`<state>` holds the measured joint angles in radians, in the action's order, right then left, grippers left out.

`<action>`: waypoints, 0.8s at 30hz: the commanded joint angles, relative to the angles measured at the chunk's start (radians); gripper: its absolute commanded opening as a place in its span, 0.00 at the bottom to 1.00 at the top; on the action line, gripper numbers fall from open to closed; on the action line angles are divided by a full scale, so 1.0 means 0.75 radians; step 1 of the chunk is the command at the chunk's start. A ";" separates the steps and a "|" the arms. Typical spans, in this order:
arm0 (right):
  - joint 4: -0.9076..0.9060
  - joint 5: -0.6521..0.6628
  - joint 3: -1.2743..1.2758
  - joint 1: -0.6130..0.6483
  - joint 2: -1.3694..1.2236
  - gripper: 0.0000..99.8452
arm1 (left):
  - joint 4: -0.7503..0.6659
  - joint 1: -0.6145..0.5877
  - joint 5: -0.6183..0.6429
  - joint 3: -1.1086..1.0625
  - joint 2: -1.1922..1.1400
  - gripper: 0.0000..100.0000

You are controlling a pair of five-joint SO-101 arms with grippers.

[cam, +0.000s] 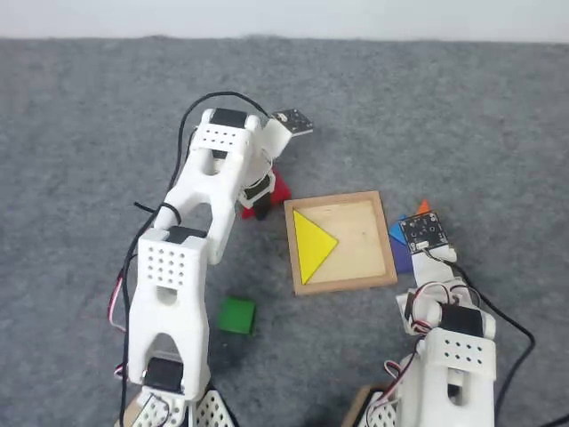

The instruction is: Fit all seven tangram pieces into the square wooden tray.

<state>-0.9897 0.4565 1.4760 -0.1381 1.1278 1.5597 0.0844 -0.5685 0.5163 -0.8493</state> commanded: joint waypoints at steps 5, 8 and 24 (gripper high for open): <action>0.028 -0.012 -0.029 0.013 0.028 0.03 | 0.227 -0.057 -0.123 0.109 0.076 0.09; 0.030 -0.012 -0.029 0.013 0.028 0.03 | 0.260 -0.072 -0.119 0.169 0.203 0.09; 0.032 -0.012 -0.029 0.013 0.028 0.03 | -0.732 0.033 0.354 0.206 -0.108 0.09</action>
<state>-0.9897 0.4565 1.4760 -0.1381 1.1278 1.1224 0.1105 -0.3414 0.6268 -0.8769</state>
